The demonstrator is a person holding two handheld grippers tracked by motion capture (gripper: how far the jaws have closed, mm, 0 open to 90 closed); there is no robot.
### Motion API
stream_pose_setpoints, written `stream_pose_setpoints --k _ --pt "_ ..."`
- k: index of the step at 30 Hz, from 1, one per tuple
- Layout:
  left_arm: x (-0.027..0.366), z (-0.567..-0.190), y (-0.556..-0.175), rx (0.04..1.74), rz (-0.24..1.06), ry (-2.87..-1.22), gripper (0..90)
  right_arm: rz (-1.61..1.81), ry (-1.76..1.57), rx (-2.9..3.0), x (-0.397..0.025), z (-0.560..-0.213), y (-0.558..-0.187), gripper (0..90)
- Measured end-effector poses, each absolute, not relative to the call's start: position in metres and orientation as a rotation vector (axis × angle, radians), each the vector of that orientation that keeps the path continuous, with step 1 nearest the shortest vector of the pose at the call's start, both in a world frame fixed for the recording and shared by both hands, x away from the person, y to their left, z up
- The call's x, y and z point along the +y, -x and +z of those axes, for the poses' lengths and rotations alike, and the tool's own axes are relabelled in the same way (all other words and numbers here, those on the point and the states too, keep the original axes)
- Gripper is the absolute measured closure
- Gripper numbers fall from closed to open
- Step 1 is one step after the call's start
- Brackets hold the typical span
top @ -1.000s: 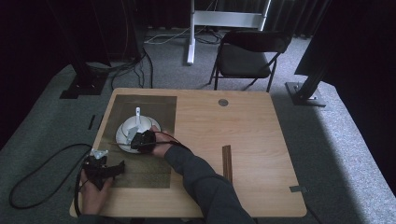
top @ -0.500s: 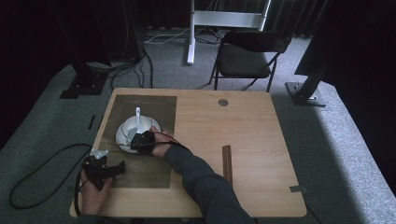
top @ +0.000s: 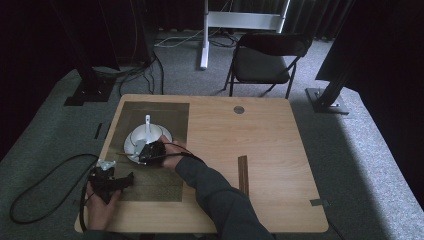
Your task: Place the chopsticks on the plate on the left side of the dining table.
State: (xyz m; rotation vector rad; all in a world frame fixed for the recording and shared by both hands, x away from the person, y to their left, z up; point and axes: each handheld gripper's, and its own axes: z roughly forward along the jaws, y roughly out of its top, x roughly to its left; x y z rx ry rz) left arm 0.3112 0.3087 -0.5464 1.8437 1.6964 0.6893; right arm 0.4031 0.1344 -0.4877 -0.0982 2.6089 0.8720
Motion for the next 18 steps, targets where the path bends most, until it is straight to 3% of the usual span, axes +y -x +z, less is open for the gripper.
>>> stream_pose_setpoints --k 18 --pt "0.309 -0.546 -0.311 1.696 0.689 -1.844 0.2 0.919 0.090 2.583 0.121 -0.468 -0.393 73.5"
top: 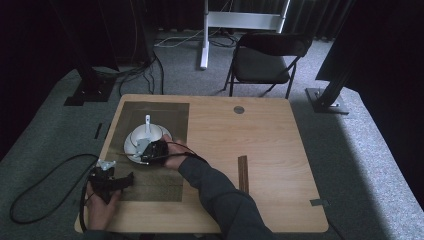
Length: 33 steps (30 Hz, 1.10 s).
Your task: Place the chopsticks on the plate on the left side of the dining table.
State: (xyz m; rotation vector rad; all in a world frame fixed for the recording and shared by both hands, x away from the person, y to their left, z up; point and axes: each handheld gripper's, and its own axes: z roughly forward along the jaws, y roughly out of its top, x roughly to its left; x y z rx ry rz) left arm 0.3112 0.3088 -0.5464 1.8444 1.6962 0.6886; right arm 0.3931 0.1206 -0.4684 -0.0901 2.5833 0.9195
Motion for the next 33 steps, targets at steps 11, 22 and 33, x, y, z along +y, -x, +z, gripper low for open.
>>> stream_pose_setpoints --k 11,22,33 --pt "0.309 -0.546 -0.311 1.696 0.689 -1.844 0.2 0.949 0.028 2.567 0.104 -0.452 -0.389 70.2" --pt "0.309 -0.547 -0.311 1.695 0.691 -1.842 0.2 0.968 -0.037 2.560 0.083 -0.437 -0.389 67.0" --pt "0.309 -0.547 -0.311 1.695 0.692 -1.841 0.2 0.995 -0.098 2.558 0.061 -0.420 -0.387 64.1"
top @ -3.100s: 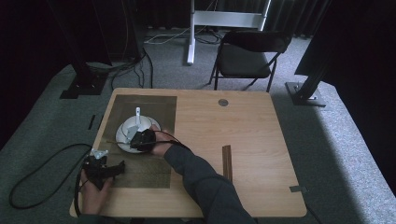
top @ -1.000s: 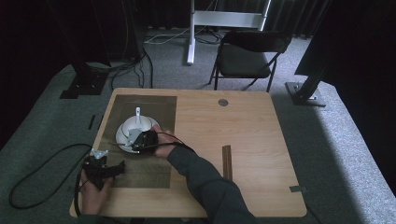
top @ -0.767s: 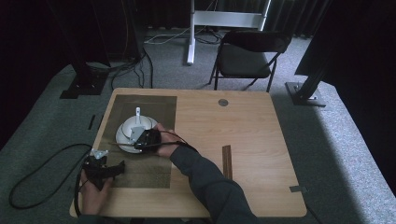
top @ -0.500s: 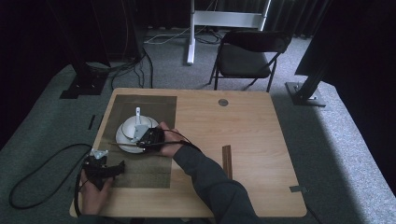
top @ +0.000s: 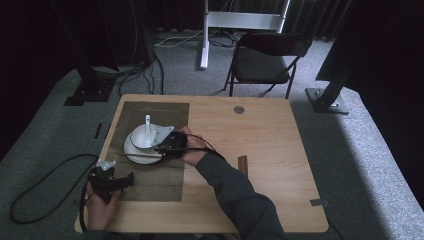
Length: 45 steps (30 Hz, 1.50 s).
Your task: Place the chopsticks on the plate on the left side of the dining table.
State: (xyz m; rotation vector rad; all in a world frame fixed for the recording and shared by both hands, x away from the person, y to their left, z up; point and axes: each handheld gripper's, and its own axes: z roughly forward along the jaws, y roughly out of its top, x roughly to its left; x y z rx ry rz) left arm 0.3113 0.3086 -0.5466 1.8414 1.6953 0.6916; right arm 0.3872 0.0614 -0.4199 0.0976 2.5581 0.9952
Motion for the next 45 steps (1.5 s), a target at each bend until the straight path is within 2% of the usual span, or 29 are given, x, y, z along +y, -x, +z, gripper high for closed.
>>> stream_pose_setpoints --k 25,45 --pt "0.309 -0.546 -0.311 1.697 0.689 -1.843 0.2 1.055 -0.164 2.536 0.028 -0.399 -0.371 62.0" --pt "0.309 -0.546 -0.311 1.697 0.690 -1.843 0.2 1.092 -0.216 2.507 -0.007 -0.401 -0.358 61.0"
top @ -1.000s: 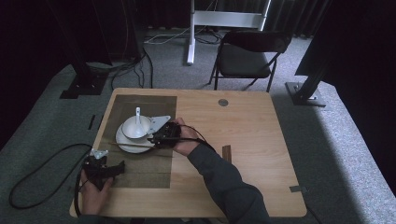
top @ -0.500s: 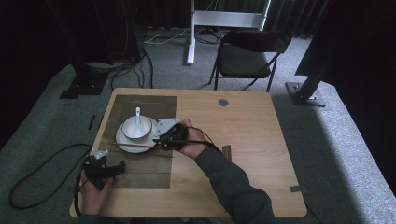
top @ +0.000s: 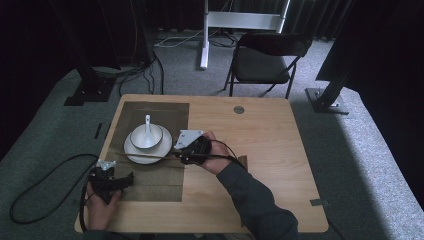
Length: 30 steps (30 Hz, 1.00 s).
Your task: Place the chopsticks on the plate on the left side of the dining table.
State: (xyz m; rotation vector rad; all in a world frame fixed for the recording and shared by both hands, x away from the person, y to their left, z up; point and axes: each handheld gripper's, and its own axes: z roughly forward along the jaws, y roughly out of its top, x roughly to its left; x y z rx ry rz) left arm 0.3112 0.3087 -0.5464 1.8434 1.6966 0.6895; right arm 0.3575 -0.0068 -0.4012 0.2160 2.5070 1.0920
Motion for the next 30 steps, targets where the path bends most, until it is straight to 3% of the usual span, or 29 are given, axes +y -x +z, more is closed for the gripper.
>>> stream_pose_setpoints --k 30 --pt "0.309 -0.546 -0.311 1.697 0.689 -1.844 0.2 1.126 -0.444 2.454 -0.062 -0.427 -0.339 57.6"
